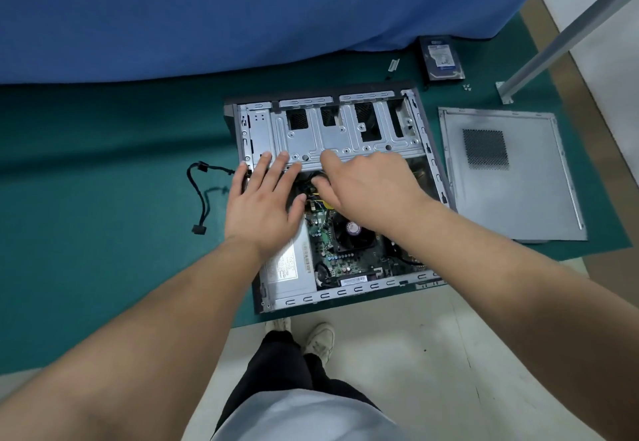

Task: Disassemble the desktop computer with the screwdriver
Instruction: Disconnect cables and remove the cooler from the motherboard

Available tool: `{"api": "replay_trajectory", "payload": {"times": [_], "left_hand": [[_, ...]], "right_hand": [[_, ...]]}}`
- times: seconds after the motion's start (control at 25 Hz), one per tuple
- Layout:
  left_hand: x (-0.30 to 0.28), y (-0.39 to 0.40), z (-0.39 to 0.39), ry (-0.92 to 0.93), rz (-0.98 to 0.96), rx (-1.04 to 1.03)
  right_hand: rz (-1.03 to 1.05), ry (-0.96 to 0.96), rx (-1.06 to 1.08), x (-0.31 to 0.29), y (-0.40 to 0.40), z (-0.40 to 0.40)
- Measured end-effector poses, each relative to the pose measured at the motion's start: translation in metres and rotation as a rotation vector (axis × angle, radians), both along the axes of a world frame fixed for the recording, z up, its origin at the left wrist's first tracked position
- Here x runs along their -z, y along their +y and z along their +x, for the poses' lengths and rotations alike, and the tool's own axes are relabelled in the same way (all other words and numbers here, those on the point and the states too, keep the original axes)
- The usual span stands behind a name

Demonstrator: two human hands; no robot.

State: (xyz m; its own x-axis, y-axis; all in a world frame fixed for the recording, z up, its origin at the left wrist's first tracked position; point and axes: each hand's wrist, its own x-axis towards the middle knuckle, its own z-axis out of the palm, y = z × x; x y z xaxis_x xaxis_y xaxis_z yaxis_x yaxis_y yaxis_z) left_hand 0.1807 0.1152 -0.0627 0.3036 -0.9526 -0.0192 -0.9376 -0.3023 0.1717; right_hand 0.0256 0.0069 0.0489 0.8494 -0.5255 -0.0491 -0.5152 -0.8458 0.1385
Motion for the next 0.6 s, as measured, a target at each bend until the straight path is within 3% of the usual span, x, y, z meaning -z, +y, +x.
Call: {"api": "replay_trajectory", "payload": {"times": [0.08,0.16,0.32,0.4,0.56,0.6], "left_hand": [[0.001,0.0,-0.001,-0.001,-0.009,-0.001],[0.0,-0.001,0.0,-0.003,-0.012,0.0],[0.001,0.0,0.0,0.013,-0.036,-0.007],[0.002,0.0,0.001,0.017,-0.046,-0.014],[0.003,-0.001,0.001,0.027,-0.039,-0.026],[0.002,-0.001,0.001,0.036,-0.037,-0.031]], "right_hand": [[0.208,-0.008,-0.256,-0.003,-0.011,-0.004],[0.329,-0.011,-0.371,-0.01,-0.018,-0.008],[-0.016,-0.023,-0.011,-0.003,-0.007,-0.008],[-0.034,-0.001,0.056,0.001,-0.007,-0.003],[0.18,0.071,-0.405,-0.006,-0.015,-0.004],[0.206,0.08,-0.429,-0.009,-0.015,-0.006]]}}
